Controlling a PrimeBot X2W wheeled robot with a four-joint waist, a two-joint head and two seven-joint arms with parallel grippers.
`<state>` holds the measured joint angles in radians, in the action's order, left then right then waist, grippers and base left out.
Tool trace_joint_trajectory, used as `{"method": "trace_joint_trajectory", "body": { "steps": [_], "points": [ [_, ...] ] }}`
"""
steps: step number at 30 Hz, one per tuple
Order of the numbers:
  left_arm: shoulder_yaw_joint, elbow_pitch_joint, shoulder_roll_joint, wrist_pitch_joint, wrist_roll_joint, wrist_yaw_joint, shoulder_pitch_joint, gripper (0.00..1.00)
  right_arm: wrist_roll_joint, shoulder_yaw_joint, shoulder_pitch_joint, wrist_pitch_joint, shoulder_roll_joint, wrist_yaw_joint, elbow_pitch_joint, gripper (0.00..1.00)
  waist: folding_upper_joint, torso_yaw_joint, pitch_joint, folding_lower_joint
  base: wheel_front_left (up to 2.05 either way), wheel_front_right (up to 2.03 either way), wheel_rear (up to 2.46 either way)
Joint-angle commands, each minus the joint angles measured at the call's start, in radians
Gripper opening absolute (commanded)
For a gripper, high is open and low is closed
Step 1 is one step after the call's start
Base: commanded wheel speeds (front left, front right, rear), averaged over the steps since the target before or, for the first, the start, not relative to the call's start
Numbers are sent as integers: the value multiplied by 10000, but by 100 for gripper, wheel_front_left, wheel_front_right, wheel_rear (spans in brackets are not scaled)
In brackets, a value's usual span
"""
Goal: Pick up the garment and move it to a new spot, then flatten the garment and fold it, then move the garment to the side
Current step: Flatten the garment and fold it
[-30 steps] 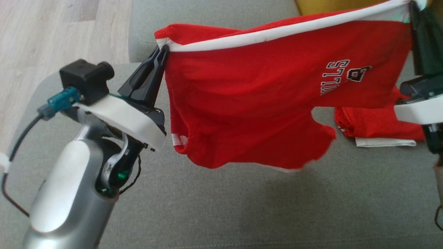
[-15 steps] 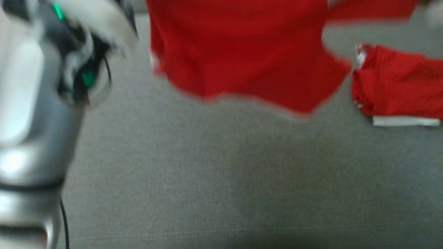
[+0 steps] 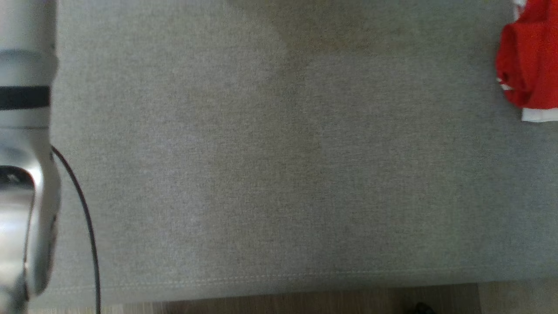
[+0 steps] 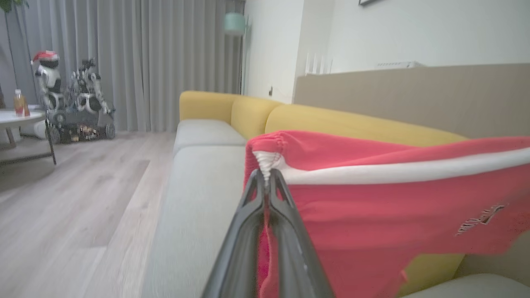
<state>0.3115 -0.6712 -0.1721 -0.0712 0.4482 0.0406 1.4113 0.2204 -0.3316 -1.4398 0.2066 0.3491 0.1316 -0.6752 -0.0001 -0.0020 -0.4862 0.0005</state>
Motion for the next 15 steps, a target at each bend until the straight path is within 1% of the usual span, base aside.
{"method": "trace_joint_trajectory", "body": {
  "steps": [1, 7, 11, 15],
  "points": [
    [-243, 46, -404, -194, 36, 71, 197, 0, 134, 25, 20, 123, -148, -9, 36, 0, 1, 94, -221, -5, 0, 0, 0],
    [248, -1519, -95, -1031, 105, 583, -721, 0, 630, -665, 1050, 437, -420, -9, -1257, 0, 1, 299, -185, -5, 0, 0, 0],
    [739, -2179, 62, -1441, 53, 773, -1622, 0, 1084, -1145, 1983, 512, -397, -9, -1761, 0, 1, 433, 158, -5, 0, 0, 0],
    [1341, -2486, 118, -1684, -20, 867, -2636, 0, 1645, -1838, 3023, 536, -274, -9, -2006, 0, 1, 501, 709, -5, 0, 0, 0]
  ]
}}
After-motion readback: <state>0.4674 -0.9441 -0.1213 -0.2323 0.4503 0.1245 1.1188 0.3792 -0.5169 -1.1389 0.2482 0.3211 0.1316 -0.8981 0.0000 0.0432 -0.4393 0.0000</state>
